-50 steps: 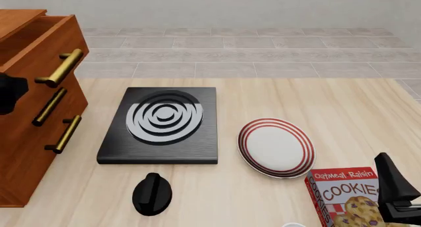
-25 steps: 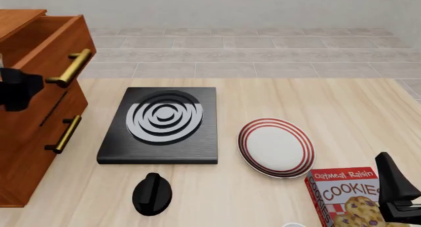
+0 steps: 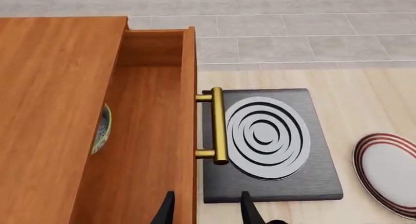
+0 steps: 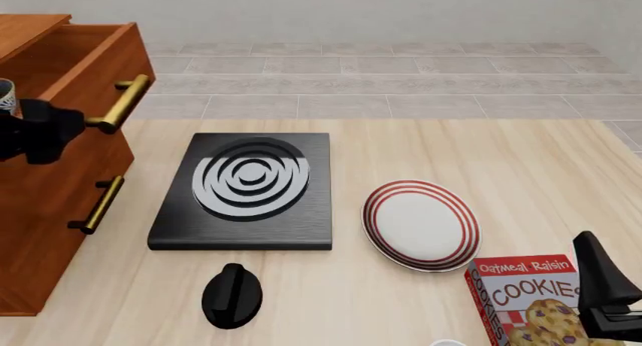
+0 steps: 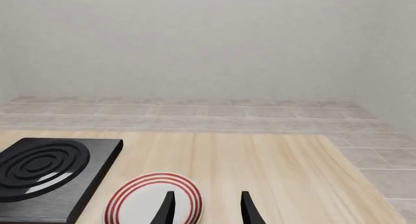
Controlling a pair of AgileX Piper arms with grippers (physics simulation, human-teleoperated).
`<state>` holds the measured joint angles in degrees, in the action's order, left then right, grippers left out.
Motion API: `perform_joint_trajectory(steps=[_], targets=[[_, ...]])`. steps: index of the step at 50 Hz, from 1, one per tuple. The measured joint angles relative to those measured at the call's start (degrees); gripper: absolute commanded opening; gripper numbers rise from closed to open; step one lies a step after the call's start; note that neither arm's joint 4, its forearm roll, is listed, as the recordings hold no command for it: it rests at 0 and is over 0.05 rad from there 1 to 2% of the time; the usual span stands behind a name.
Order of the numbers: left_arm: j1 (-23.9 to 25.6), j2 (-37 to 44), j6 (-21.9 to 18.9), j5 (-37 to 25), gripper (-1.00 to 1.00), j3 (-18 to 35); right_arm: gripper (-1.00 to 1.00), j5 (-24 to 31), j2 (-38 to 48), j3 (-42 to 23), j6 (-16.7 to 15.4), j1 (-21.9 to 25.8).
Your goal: Pick the akita bowl in the top layer of the wooden cabinet and place it on the plate.
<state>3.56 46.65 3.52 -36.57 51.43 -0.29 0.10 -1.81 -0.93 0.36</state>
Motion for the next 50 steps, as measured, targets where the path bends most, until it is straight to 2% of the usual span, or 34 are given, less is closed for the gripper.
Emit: perform_joint_trajectory(steps=[50], targets=[[5.8, 6.1, 1.3, 1.4, 1.00, 2.5, 1.00, 0.2, 0.0, -0.3, 0.8, -0.6]])
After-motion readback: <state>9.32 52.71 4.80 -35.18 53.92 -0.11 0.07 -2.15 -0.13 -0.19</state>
